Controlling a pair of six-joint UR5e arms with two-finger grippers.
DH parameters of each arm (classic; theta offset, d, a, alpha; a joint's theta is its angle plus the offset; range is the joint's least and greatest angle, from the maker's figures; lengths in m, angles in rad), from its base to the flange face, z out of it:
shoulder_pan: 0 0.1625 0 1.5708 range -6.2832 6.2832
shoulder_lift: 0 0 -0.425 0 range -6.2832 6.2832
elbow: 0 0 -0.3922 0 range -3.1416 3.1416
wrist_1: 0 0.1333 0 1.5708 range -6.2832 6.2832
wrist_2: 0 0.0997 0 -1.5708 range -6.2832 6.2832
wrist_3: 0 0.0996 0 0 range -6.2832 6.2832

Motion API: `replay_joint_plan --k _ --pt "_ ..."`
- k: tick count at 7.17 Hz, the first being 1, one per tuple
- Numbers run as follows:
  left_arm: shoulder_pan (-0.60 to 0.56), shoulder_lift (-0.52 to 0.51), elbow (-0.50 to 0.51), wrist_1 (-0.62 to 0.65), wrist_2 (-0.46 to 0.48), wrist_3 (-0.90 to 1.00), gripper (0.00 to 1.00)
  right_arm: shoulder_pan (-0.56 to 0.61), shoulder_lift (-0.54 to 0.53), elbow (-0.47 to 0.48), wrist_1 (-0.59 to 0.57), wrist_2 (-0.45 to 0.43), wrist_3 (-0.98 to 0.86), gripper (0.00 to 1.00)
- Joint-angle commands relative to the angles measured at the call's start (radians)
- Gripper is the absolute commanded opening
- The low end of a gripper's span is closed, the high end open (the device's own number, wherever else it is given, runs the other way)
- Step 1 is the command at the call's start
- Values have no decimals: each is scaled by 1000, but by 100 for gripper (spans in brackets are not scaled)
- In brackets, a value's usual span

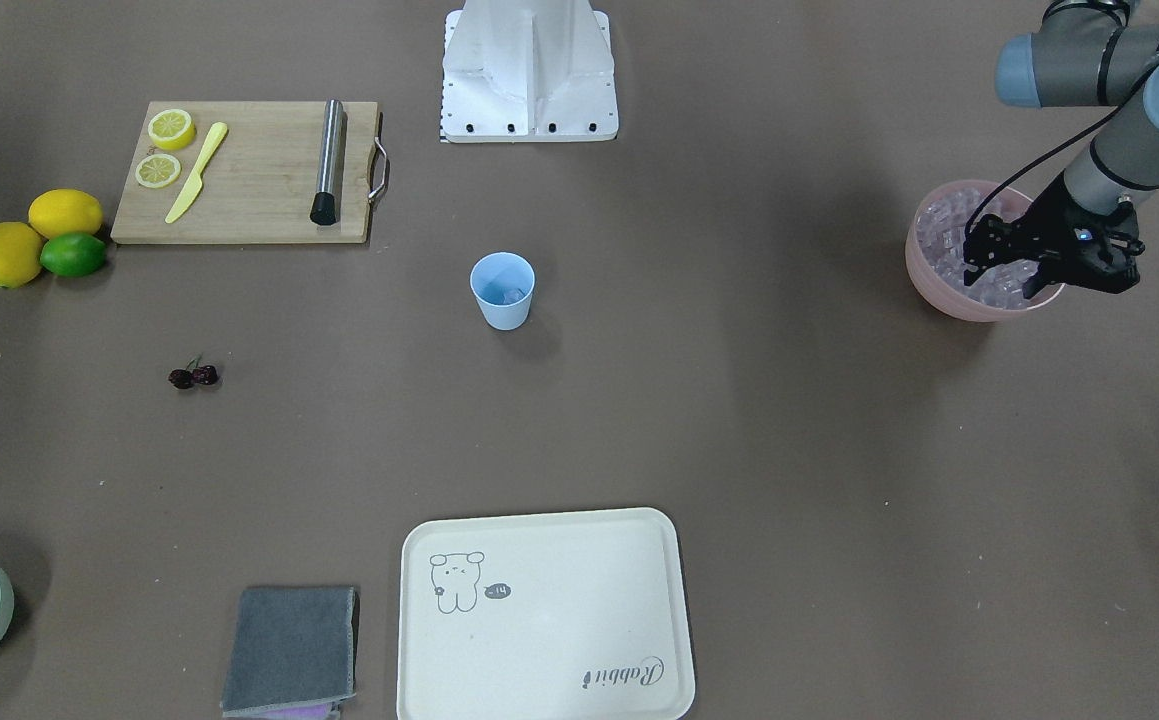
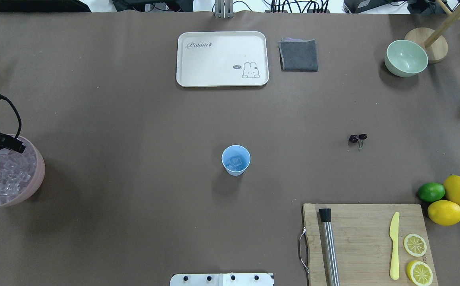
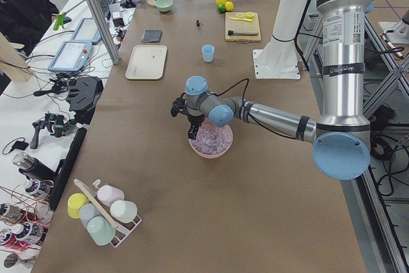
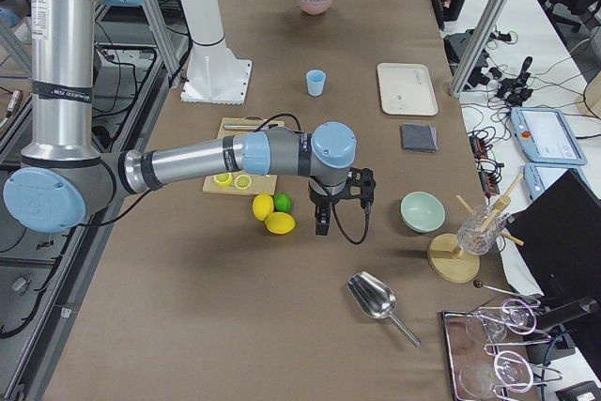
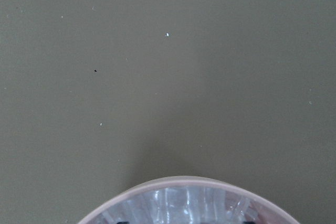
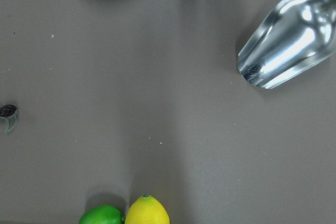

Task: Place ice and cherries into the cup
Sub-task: 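Lower the left gripper into the ice and grasp another cube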

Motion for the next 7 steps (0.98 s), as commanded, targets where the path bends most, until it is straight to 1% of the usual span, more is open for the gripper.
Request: replay_joint_plan --k 1,3,4,7 --pt "1 -13 17 0 0 0 78 0 0 1 0 -1 -1 100" --pt "1 -17 19 0 0 0 77 0 -9 7 0 -1 -1 100" --pt "1 -17 19 0 0 0 74 2 -11 10 0 -1 -3 100" --pt "-1 -11 17 0 0 0 56 3 -11 13 0 -1 -3 100"
